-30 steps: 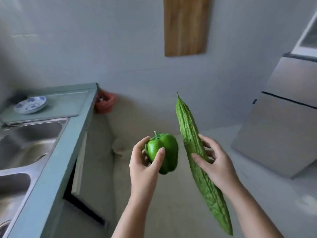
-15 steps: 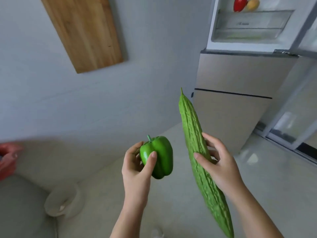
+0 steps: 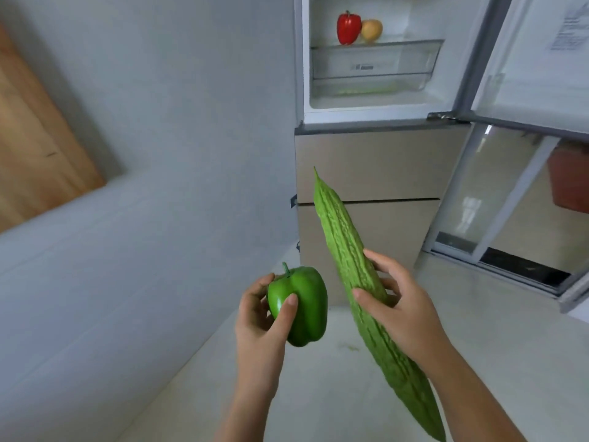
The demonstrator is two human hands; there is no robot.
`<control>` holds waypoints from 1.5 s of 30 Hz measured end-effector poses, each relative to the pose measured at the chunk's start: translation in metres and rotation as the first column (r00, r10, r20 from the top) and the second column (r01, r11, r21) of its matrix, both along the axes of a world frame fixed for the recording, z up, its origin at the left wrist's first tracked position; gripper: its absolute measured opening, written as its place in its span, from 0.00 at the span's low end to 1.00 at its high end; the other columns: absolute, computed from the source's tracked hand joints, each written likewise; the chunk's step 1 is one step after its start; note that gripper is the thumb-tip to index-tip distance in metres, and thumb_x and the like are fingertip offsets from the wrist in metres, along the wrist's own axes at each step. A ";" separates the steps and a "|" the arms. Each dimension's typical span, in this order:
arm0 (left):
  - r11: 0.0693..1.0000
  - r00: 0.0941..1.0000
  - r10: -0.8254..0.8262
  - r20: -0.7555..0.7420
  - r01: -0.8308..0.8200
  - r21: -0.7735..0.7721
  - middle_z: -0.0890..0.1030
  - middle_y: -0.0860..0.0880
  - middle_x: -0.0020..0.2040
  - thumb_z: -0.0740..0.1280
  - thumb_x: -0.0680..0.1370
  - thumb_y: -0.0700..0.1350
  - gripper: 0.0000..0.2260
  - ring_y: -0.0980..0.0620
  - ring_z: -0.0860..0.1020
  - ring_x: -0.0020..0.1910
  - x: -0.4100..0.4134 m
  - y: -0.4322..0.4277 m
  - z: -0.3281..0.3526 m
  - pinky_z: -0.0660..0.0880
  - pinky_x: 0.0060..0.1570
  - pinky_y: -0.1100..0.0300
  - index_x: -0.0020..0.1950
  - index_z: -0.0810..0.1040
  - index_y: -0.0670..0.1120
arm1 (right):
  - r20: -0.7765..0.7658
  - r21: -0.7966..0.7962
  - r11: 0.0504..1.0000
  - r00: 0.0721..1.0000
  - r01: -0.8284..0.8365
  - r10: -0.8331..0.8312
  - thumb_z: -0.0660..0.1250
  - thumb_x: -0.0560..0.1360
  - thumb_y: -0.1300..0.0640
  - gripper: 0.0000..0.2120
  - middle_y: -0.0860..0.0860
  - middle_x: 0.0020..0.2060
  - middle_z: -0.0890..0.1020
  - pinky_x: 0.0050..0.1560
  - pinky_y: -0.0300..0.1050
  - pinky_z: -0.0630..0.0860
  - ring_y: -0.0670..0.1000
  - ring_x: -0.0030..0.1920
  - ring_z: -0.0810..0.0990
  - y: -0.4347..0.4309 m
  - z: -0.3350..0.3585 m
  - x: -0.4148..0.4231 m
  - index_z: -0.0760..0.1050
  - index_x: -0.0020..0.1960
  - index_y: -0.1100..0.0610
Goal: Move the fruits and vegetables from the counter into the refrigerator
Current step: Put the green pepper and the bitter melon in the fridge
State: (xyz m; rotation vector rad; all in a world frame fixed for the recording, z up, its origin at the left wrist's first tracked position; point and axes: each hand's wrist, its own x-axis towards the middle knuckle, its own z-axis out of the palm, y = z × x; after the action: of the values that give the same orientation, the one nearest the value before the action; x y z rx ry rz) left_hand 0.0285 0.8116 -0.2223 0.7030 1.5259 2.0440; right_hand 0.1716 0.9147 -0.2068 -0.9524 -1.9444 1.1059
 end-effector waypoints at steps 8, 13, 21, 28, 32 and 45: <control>0.986 0.983 -0.164 -0.080 0.167 0.024 0.79 0.49 0.50 0.69 0.66 0.45 0.15 0.61 0.79 0.44 -0.014 0.158 0.015 0.74 0.38 0.69 0.52 0.75 0.51 | -0.010 0.120 0.985 0.993 0.120 -0.120 0.70 0.71 0.58 0.26 0.44 0.56 0.73 0.46 0.23 0.69 0.33 0.54 0.70 0.145 0.007 -0.002 0.67 0.64 0.43; 0.970 0.967 -0.221 -0.125 0.232 0.076 0.78 0.49 0.52 0.69 0.67 0.44 0.15 0.62 0.79 0.45 -0.014 0.262 0.040 0.74 0.39 0.70 0.53 0.75 0.51 | -0.052 0.153 0.971 0.983 0.181 -0.175 0.70 0.71 0.57 0.26 0.43 0.57 0.71 0.44 0.22 0.69 0.35 0.54 0.70 0.237 0.022 0.004 0.65 0.63 0.40; 0.968 0.967 -0.217 -0.134 0.231 0.099 0.79 0.50 0.51 0.68 0.66 0.44 0.16 0.63 0.78 0.44 -0.032 0.367 0.045 0.74 0.38 0.70 0.53 0.75 0.51 | -0.024 0.152 0.970 0.981 0.192 -0.190 0.70 0.71 0.58 0.27 0.43 0.53 0.71 0.44 0.26 0.68 0.41 0.54 0.71 0.349 0.035 -0.015 0.66 0.66 0.44; 0.957 0.955 -0.207 -0.214 0.243 0.156 0.79 0.52 0.49 0.69 0.66 0.45 0.16 0.62 0.78 0.45 -0.085 0.463 0.058 0.75 0.38 0.70 0.52 0.75 0.52 | -0.030 0.274 0.943 0.982 0.190 -0.189 0.71 0.70 0.60 0.26 0.38 0.52 0.71 0.46 0.19 0.65 0.28 0.51 0.69 0.438 0.047 -0.061 0.66 0.61 0.39; 0.934 0.946 -0.223 -0.234 0.276 0.225 0.81 0.57 0.47 0.70 0.62 0.52 0.20 0.61 0.78 0.47 -0.123 0.519 0.076 0.74 0.41 0.69 0.52 0.76 0.53 | -0.034 0.370 0.903 0.974 0.219 -0.223 0.71 0.69 0.62 0.27 0.46 0.55 0.74 0.49 0.20 0.64 0.32 0.52 0.71 0.494 0.070 -0.092 0.68 0.63 0.45; 0.889 0.929 -0.232 -0.289 0.323 0.325 0.80 0.60 0.44 0.71 0.63 0.51 0.19 0.61 0.78 0.44 -0.201 0.658 0.129 0.74 0.41 0.68 0.53 0.76 0.51 | 0.141 0.627 0.779 0.980 0.024 -0.144 0.71 0.69 0.64 0.29 0.46 0.56 0.73 0.51 0.22 0.62 0.39 0.53 0.71 0.643 0.156 -0.173 0.68 0.65 0.45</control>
State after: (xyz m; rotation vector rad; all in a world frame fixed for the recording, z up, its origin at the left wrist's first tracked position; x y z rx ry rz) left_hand -0.1729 1.4699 -0.0930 1.2835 1.0795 2.0923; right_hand -0.0010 1.5577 -0.0504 -0.7658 -2.1757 0.2643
